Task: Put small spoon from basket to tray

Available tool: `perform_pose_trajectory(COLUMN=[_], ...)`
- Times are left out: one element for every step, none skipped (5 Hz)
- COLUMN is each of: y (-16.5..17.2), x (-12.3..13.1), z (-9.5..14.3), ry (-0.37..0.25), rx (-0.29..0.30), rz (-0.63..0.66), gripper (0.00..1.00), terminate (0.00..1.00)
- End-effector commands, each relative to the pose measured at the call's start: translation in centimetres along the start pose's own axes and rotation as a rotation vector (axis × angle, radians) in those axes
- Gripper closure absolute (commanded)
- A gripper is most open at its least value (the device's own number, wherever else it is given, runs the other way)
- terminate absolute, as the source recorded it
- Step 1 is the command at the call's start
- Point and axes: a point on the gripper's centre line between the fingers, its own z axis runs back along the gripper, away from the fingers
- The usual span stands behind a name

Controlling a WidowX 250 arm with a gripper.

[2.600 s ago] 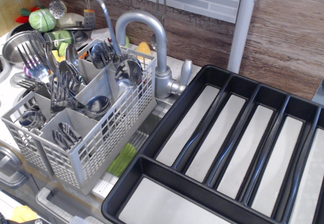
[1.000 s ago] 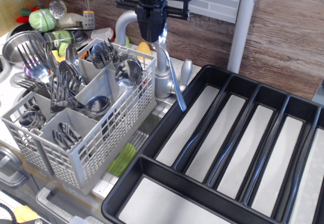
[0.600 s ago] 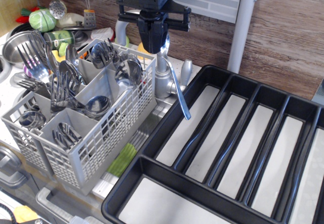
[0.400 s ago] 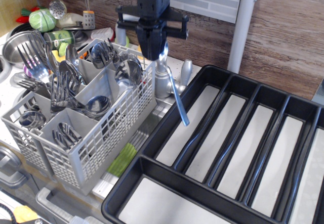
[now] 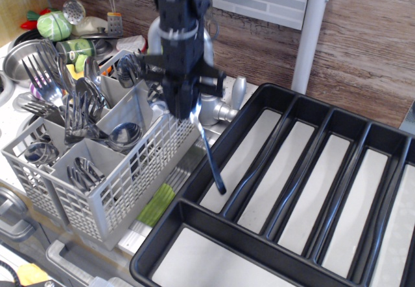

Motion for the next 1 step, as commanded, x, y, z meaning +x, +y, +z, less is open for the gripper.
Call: perform_pose_trajectory(y=[0.93], x=[0.69], z=[0.61], ry=[-0.093], rx=[0.028], rz=[0.001], gripper=[1.0], terminate=[1.0])
